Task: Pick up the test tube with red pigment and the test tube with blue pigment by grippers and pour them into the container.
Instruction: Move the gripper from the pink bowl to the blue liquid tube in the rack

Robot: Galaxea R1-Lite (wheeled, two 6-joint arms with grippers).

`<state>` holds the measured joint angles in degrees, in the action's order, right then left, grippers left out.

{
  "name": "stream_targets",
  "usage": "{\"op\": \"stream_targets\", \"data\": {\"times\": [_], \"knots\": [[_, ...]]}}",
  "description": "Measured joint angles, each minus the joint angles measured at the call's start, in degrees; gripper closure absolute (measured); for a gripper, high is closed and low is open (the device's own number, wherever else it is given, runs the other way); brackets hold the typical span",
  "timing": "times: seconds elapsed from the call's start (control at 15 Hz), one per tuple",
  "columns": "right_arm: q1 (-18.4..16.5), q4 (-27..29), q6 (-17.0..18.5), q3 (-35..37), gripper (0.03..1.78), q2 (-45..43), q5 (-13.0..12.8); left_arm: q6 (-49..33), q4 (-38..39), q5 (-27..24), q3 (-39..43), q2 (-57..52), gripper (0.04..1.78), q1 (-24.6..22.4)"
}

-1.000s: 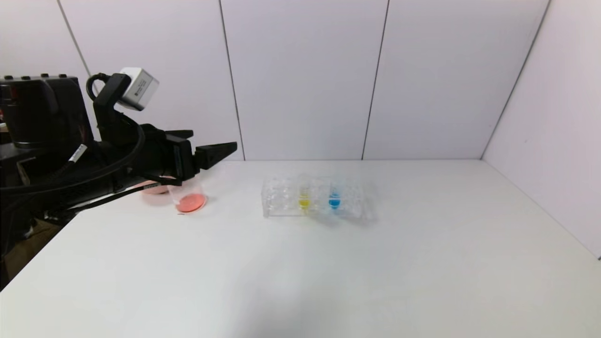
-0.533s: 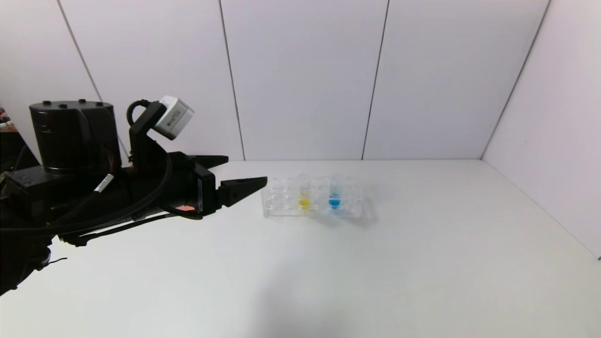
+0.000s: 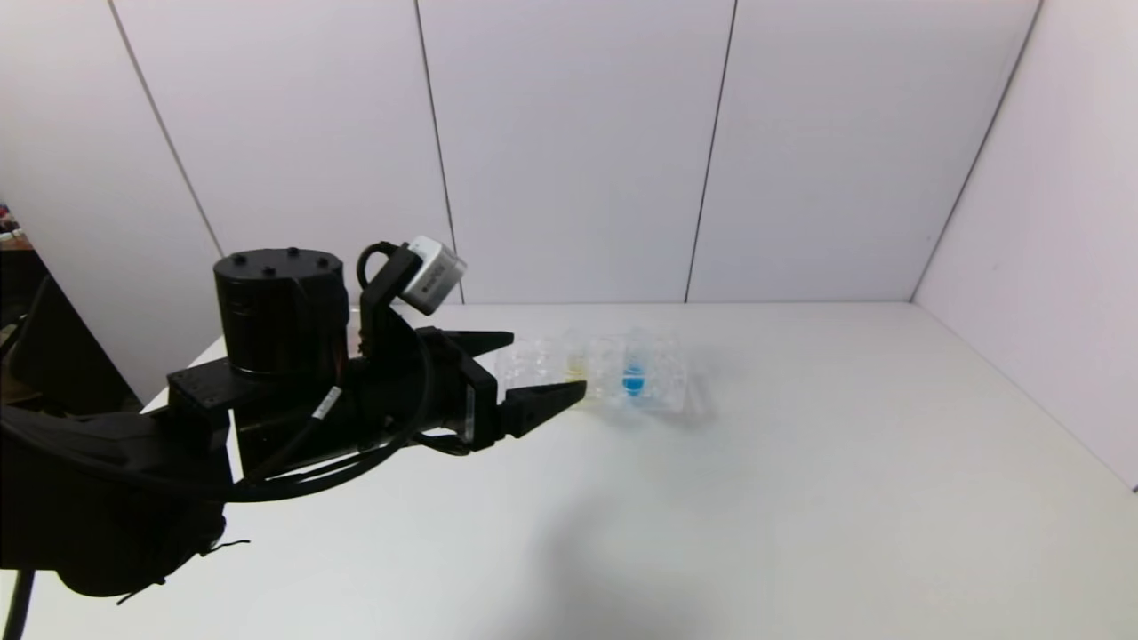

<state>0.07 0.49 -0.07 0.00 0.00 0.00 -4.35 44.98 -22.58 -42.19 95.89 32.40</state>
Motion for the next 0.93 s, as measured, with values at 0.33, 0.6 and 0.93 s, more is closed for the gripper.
{"op": "stream_targets", "data": {"times": [0.33, 0.6, 0.93], "knots": [[0.00, -0.02, 0.00, 0.00, 0.04, 0.00, 0.00, -3.22, 3.46, 0.45, -1.27, 6.39, 0.04, 4.43], [-0.02, -0.02, 0.00, 0.00, 0.04, 0.00, 0.00, -3.94, 4.30, 3.34, -4.66, 11.78, 0.04, 6.31], [0.00, -0.02, 0.00, 0.00, 0.04, 0.00, 0.00, -6.08, 3.67, 7.31, -12.21, 18.99, 0.04, 8.97]]}}
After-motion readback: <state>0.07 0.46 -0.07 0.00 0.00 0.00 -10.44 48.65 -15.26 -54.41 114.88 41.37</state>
